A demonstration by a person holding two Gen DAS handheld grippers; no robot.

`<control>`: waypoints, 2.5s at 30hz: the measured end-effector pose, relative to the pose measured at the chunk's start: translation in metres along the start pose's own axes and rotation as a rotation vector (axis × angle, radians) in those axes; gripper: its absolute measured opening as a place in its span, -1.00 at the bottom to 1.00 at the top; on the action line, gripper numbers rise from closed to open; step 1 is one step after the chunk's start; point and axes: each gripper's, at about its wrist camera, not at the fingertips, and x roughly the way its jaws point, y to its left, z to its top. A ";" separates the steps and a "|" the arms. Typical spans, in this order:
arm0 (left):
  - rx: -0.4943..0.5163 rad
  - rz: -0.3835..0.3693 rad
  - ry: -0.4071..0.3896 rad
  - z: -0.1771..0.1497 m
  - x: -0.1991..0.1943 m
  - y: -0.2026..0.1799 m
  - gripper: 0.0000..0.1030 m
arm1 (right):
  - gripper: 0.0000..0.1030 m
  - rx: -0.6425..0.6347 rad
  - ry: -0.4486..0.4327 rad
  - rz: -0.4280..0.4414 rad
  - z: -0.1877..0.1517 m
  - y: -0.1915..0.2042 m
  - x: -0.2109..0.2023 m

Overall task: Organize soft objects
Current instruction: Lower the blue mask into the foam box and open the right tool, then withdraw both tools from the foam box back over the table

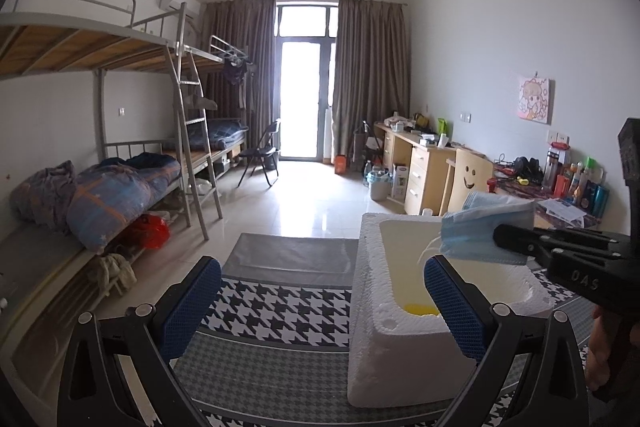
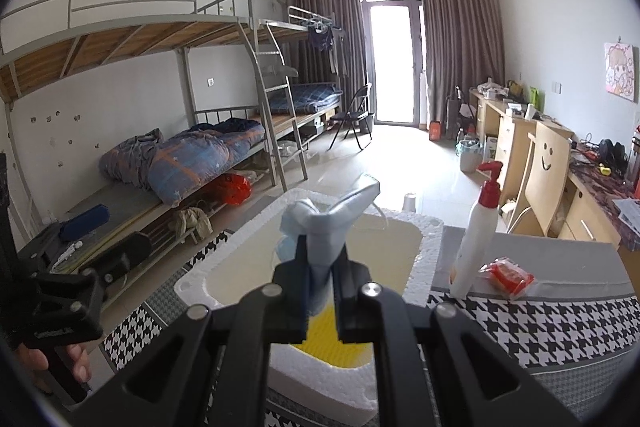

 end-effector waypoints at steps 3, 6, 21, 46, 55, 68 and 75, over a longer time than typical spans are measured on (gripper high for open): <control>0.000 0.000 0.000 -0.001 -0.001 0.001 0.98 | -0.52 -0.004 0.021 0.007 -0.001 0.003 0.006; -0.001 -0.003 0.000 -0.001 -0.003 0.002 0.98 | -0.16 -0.009 0.027 0.009 -0.003 0.004 0.008; 0.011 -0.016 -0.003 0.001 -0.010 -0.005 0.98 | 0.32 -0.001 -0.011 0.011 -0.003 0.005 -0.010; 0.058 -0.052 -0.035 0.005 -0.043 -0.033 0.98 | 0.83 0.005 -0.098 -0.014 -0.012 -0.001 -0.058; 0.070 -0.070 -0.052 0.004 -0.056 -0.041 0.98 | 0.83 0.005 -0.118 -0.021 -0.016 -0.005 -0.072; 0.075 -0.096 -0.066 0.002 -0.072 -0.048 0.98 | 0.83 0.011 -0.141 -0.032 -0.025 -0.010 -0.092; 0.083 -0.114 -0.075 -0.002 -0.083 -0.056 0.98 | 0.83 0.024 -0.157 -0.041 -0.033 -0.014 -0.106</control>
